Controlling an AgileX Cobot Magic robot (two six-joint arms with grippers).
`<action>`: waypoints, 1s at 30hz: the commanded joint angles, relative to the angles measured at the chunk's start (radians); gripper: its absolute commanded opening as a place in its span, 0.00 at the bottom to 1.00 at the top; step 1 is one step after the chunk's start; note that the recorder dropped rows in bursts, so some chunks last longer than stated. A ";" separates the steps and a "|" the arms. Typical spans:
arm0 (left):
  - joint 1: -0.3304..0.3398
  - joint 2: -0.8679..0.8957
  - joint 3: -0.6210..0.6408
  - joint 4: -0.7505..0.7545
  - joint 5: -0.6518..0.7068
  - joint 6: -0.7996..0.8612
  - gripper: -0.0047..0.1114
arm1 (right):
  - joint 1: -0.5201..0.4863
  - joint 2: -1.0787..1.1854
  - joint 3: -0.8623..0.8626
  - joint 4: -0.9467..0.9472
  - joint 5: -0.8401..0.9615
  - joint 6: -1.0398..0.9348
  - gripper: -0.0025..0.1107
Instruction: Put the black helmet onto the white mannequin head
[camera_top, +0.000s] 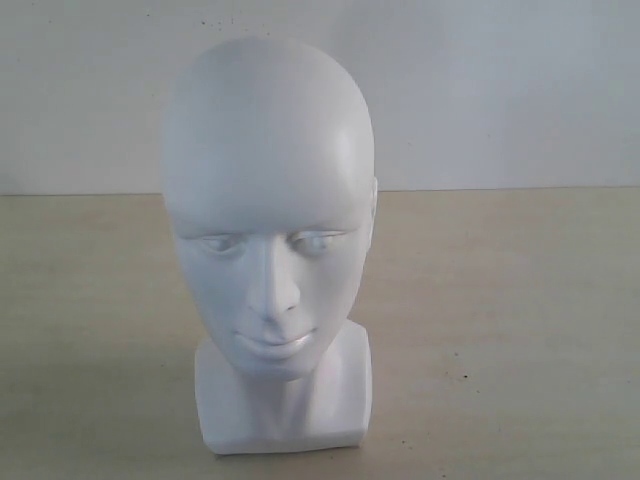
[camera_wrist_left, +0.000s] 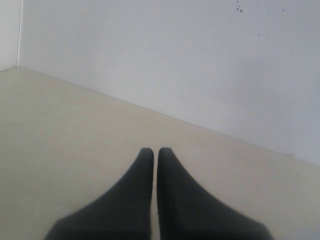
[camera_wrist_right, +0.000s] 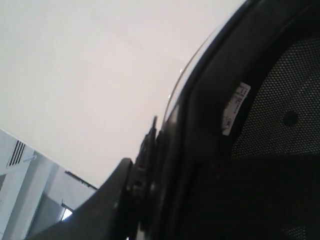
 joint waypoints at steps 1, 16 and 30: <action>0.003 -0.002 0.003 0.001 -0.005 0.003 0.08 | -0.017 -0.011 -0.011 0.085 -0.102 0.011 0.02; 0.003 -0.002 0.003 0.001 -0.005 0.003 0.08 | -0.144 0.023 -0.008 0.085 0.023 0.004 0.02; 0.003 -0.002 0.003 0.001 -0.005 0.003 0.08 | -0.653 -0.010 -0.008 0.085 0.219 0.137 0.02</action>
